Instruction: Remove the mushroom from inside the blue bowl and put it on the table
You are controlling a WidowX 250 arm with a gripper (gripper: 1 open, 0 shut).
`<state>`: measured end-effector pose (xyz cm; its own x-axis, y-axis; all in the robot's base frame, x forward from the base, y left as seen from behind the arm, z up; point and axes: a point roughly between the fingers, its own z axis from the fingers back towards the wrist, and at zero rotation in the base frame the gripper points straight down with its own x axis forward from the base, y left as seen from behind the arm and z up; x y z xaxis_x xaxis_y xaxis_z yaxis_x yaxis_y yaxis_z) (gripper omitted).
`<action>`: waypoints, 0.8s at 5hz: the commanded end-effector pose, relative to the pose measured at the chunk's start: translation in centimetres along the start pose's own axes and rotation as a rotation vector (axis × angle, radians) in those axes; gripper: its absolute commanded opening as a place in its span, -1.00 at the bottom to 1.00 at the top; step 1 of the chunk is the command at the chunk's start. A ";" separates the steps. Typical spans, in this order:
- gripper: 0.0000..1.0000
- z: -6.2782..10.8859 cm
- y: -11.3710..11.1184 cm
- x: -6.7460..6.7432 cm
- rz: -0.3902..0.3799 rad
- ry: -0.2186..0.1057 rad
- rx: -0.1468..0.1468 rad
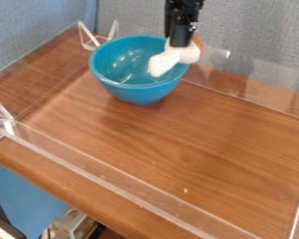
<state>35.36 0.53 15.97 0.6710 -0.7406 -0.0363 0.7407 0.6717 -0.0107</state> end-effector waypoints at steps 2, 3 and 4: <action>-1.00 3.3 -1.2 0.7 0.169 -0.058 0.063; -1.00 2.6 -2.0 0.7 0.194 -0.049 0.046; -1.00 1.7 -2.7 0.6 0.218 -0.042 0.030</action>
<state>33.95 -1.53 14.17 0.8114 -0.5779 -0.0875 0.5774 0.8158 -0.0336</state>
